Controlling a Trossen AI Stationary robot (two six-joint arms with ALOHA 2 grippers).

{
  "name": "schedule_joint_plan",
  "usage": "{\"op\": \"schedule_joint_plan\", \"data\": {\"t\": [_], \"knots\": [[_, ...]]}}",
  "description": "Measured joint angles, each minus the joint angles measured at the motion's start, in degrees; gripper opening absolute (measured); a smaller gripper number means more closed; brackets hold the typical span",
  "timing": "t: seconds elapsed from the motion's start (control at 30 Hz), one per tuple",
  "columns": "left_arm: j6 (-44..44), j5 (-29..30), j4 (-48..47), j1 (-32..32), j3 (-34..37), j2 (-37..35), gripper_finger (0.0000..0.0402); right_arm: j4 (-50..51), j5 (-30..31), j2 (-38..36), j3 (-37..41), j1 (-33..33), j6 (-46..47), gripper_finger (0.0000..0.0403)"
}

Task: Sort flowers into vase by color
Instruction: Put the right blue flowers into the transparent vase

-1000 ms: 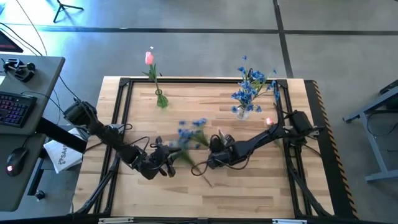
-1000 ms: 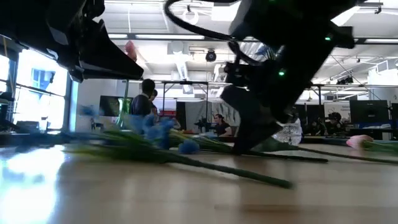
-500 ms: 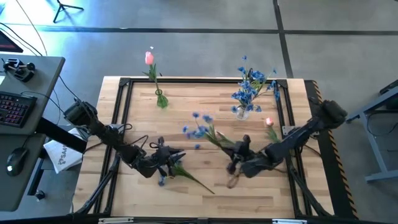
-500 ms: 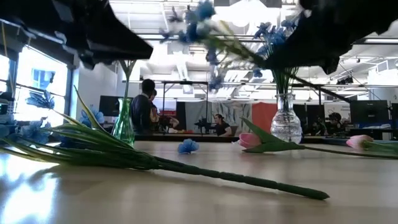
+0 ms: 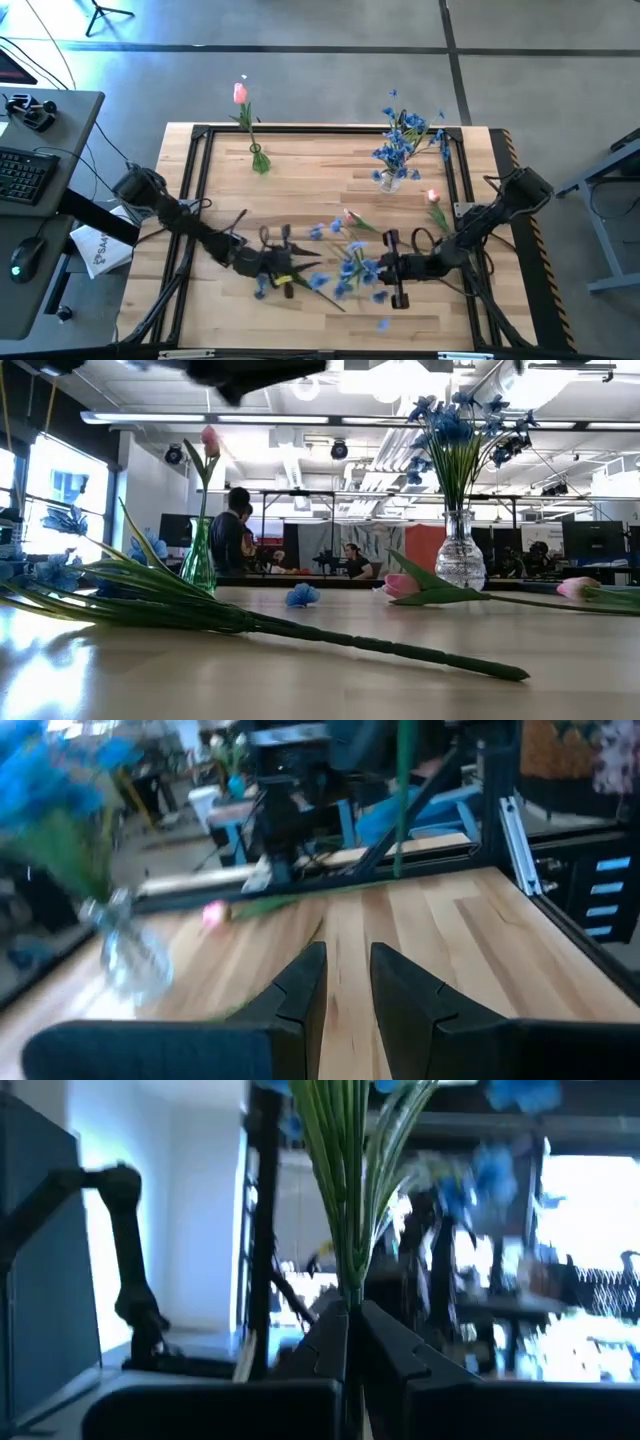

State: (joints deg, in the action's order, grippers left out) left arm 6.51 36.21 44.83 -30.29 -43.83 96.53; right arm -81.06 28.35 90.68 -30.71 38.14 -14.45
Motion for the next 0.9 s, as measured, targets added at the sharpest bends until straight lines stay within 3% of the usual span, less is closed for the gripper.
{"op": "schedule_joint_plan", "data": {"t": [0.27, 0.57, 0.73, 0.9], "knots": [[12.51, -6.30, 0.39, 3.81, -15.22, 11.10, 0.0073, -0.45, -7.77, 3.49, -6.70, -2.55, -8.61, 0.0004], [10.15, -22.12, 0.65, 6.26, -20.48, 13.40, 0.0133, 0.60, -10.47, 4.16, -7.52, -2.74, -8.54, 0.0004], [10.53, -23.45, -0.11, 5.76, -20.52, 13.38, 0.0142, 0.62, -10.43, 4.16, -7.52, -2.74, -9.12, 0.0005], [10.18, -18.74, -6.19, 5.55, -20.61, 13.33, 0.0142, 1.58, -9.50, 4.30, -7.41, -1.72, -9.80, 0.0005]]}}
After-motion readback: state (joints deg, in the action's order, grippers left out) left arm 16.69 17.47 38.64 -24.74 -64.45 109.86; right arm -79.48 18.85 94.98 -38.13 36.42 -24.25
